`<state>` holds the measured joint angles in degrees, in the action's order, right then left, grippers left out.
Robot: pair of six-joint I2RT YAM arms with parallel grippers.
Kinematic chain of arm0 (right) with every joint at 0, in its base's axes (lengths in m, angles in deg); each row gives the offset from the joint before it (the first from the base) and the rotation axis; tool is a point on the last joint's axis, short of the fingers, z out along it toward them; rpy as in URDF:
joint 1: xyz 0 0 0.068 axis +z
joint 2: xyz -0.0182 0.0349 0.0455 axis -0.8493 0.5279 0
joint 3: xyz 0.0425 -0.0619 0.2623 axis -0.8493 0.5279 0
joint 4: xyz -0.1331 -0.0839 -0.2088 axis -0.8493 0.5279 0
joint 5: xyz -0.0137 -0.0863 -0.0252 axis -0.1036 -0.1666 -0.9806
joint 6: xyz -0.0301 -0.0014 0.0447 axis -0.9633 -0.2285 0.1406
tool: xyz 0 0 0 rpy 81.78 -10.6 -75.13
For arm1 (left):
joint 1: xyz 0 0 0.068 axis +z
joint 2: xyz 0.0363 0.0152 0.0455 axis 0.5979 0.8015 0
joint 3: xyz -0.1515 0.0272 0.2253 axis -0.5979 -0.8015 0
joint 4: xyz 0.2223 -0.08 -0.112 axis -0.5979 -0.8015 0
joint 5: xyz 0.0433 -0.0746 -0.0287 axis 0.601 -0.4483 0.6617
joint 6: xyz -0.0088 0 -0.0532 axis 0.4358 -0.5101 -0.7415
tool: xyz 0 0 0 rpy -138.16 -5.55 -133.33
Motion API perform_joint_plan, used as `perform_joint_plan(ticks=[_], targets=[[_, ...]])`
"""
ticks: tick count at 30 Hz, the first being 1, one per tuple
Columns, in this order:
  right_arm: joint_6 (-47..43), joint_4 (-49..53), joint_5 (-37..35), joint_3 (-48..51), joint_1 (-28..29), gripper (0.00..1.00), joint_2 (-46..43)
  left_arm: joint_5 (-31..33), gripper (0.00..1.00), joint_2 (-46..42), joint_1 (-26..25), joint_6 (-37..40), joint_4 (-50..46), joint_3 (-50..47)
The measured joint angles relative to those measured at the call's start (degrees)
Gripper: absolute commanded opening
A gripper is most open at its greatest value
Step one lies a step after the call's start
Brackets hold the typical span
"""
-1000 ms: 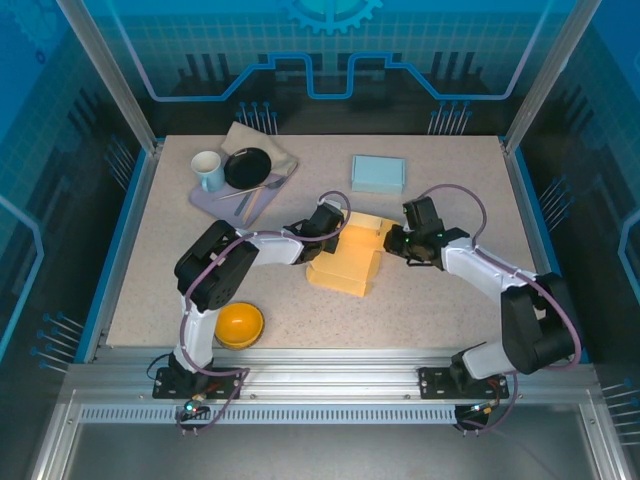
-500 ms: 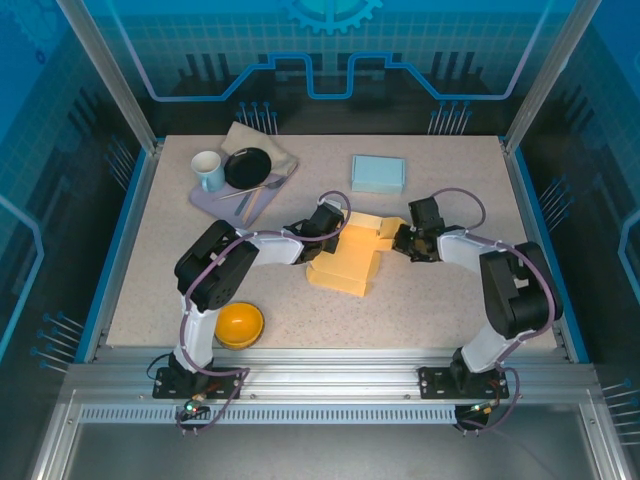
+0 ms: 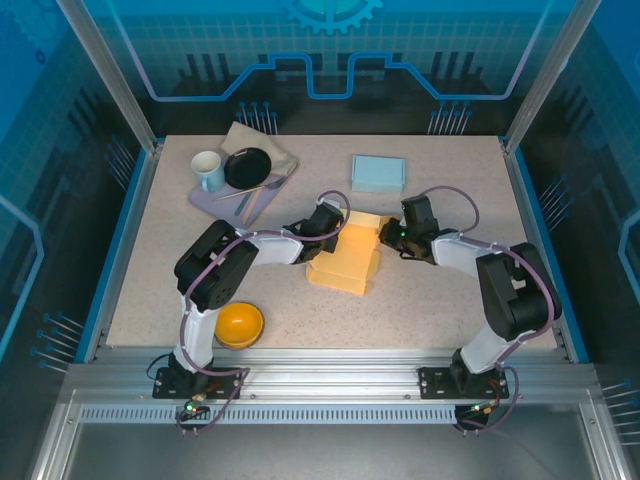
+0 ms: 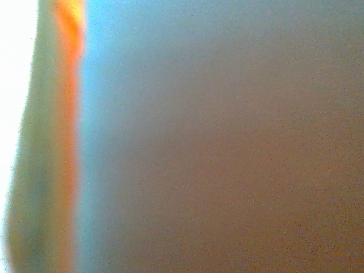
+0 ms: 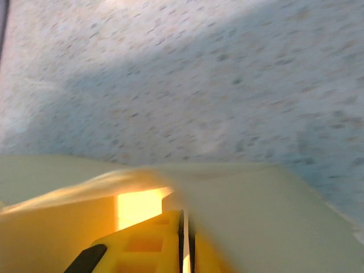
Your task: Fold the paper box
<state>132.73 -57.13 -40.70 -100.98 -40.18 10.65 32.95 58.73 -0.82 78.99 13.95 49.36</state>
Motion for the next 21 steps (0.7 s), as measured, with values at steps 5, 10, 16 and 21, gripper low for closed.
perform_joint_plan(ticks=[5,10,16,21], targets=[[1.77,0.44,0.52,-0.66,2.73,0.13,0.81,0.09,0.02,0.00,0.00,-0.42,-0.09,0.00],[3.02,1.05,-1.57,-2.34,4.31,0.12,3.85,0.35,0.02,0.00,0.02,-0.52,-0.13,0.00],[4.04,-0.42,-4.98,-3.87,5.55,0.11,6.03,0.83,0.02,0.00,0.31,-0.70,-0.33,0.00],[3.78,2.38,-6.10,-5.22,5.79,0.16,5.92,0.87,0.02,0.00,0.31,-0.72,-0.37,0.00]])
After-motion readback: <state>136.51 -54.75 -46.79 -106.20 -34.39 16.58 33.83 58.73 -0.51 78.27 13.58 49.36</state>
